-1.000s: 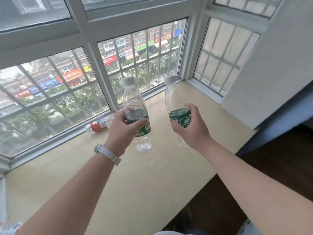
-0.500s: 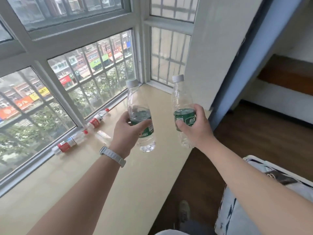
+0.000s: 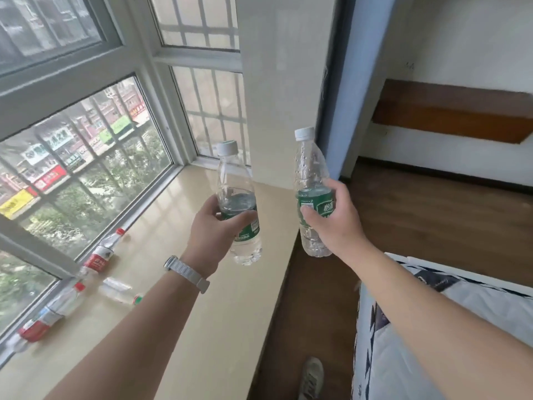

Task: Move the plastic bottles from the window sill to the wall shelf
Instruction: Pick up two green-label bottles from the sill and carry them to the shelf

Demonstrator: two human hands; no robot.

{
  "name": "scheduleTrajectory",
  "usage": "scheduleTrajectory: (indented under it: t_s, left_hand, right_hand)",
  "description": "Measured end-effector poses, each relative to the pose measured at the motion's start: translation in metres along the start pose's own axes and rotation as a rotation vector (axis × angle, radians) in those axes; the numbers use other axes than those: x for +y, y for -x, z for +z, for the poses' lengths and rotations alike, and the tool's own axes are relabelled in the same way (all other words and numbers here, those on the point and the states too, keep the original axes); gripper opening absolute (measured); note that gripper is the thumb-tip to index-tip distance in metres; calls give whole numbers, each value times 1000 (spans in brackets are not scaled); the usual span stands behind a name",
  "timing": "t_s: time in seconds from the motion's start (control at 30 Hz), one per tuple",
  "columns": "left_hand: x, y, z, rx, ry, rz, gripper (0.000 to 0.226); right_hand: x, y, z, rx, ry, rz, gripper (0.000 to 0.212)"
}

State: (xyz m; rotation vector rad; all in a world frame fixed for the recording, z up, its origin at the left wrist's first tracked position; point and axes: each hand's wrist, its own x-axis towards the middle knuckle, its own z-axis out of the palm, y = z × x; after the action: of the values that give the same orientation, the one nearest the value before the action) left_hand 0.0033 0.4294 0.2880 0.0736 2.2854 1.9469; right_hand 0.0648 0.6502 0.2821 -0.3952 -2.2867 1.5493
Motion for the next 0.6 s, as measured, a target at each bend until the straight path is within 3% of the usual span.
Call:
scheduleTrajectory:
  t_s: [0.17, 0.6]
  left_hand:
    - [20, -44, 54, -62, -19, 15, 43]
    - [61, -124, 197, -235, -15, 90, 35]
  right_hand:
    - [22, -50, -38, 44, -11, 10, 55]
    - [60, -132, -149, 223, -16, 16, 52]
